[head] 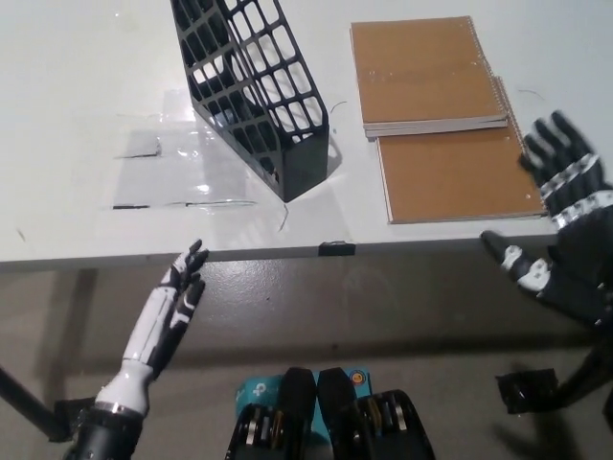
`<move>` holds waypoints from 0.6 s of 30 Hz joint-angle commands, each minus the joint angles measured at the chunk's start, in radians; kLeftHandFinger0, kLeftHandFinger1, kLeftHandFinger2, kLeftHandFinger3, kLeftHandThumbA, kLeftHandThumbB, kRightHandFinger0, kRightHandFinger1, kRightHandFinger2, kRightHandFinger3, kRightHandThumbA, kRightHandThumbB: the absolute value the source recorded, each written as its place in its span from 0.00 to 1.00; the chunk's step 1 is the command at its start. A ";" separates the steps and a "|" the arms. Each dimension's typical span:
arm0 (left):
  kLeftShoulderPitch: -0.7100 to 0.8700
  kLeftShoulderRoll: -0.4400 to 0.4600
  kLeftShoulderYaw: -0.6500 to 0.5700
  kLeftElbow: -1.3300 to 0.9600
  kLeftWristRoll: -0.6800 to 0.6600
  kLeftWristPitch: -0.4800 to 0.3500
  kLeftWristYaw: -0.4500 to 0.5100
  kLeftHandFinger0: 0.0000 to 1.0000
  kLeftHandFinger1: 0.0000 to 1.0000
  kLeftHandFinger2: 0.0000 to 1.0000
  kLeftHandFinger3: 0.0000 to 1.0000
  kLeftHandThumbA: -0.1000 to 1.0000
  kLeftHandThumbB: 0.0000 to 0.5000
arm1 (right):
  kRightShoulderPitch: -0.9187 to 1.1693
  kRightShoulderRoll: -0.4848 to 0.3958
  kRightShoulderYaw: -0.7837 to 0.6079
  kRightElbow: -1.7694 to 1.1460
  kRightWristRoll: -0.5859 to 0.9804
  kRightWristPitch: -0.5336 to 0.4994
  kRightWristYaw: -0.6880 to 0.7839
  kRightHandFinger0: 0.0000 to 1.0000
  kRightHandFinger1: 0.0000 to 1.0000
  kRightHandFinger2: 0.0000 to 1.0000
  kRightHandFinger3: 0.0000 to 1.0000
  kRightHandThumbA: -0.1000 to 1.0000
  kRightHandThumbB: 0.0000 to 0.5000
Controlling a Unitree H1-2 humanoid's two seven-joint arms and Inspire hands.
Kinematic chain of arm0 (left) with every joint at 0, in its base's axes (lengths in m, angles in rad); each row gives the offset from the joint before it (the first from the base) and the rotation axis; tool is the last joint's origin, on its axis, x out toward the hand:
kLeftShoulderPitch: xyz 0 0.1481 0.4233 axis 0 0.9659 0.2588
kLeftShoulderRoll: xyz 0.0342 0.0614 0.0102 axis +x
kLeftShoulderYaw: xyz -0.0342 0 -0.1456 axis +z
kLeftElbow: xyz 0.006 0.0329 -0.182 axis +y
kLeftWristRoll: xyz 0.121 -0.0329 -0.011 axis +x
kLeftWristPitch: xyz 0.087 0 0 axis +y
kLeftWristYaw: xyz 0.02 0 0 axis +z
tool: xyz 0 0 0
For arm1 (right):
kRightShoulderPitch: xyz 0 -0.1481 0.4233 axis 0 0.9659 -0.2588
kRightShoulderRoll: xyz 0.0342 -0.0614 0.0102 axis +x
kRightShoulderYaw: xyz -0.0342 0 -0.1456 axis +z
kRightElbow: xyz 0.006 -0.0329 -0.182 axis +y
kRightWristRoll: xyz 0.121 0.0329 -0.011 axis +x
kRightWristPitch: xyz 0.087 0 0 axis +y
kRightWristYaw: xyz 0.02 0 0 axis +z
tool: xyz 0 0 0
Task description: Use the right hand to pick up a book from the book holder on the left side and put it on another book on the right side
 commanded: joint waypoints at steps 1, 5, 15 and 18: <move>-0.012 -0.008 0.018 -0.020 -0.064 -0.011 -0.015 1.00 1.00 1.00 1.00 1.00 0.42 | 0.020 0.036 0.029 0.151 -0.141 -0.241 0.027 1.00 1.00 1.00 1.00 0.82 0.20; 0.025 -0.009 0.014 -0.025 -0.078 -0.031 -0.020 1.00 1.00 1.00 1.00 1.00 0.43 | 0.034 0.042 0.046 0.384 -0.221 -0.298 -0.005 0.98 1.00 1.00 1.00 0.84 0.20; 0.128 -0.006 -0.016 -0.061 -0.052 -0.031 -0.023 1.00 1.00 1.00 1.00 1.00 0.49 | 0.100 0.035 0.065 0.599 -0.307 -0.395 -0.028 0.91 0.96 1.00 1.00 0.80 0.19; 0.165 0.000 -0.024 -0.077 -0.047 -0.032 -0.026 1.00 1.00 1.00 1.00 1.00 0.51 | 0.128 0.045 0.071 0.630 -0.312 -0.425 -0.021 0.88 0.95 1.00 1.00 0.80 0.22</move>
